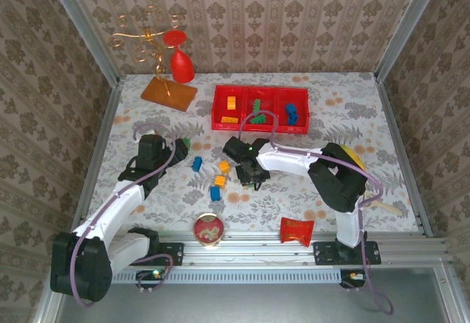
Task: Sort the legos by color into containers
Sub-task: Pick up the lego from the center of the table, then place the lego in the container.
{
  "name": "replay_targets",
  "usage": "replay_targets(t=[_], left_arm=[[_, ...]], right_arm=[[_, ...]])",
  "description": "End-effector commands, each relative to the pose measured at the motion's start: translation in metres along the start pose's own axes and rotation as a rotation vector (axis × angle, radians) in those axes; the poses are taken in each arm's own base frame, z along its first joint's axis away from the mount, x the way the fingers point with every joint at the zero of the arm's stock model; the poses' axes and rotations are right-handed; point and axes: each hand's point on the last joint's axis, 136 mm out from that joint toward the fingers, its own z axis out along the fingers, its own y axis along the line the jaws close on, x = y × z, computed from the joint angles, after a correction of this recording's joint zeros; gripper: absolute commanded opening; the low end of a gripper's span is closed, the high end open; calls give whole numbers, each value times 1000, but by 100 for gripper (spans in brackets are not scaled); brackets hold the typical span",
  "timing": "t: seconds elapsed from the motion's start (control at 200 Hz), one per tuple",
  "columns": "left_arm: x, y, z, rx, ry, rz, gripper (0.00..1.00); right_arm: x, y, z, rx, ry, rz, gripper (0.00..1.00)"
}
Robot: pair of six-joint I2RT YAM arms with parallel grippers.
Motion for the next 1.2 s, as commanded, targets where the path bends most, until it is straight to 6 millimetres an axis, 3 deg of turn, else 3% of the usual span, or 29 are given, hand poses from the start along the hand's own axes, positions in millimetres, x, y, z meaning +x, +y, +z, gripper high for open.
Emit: replay_targets(t=[0.0,0.185,0.37,0.655,0.865,1.2], left_arm=[[-9,-5,-4,14,-14,15,100],[-8,-6,-5,20,-7,26,100],[-11,-8,-8,26,-7,44,100],[-14,-27,-11,85,16,98,100],[-9,-50,-16,125,47,183,100],[15,-83,-20,197,118,287,100]], right_arm=[[-39,-10,-39,12,-121,-14,21],[-97,-35,-69,29,-269,20,21],[-151,-61,-87,59,-383,57,21],[-220,-86,-80,125,-477,68,22],[-251,-103,-62,156,-490,94,22],[-271,-123,-37,209,-492,99,27]])
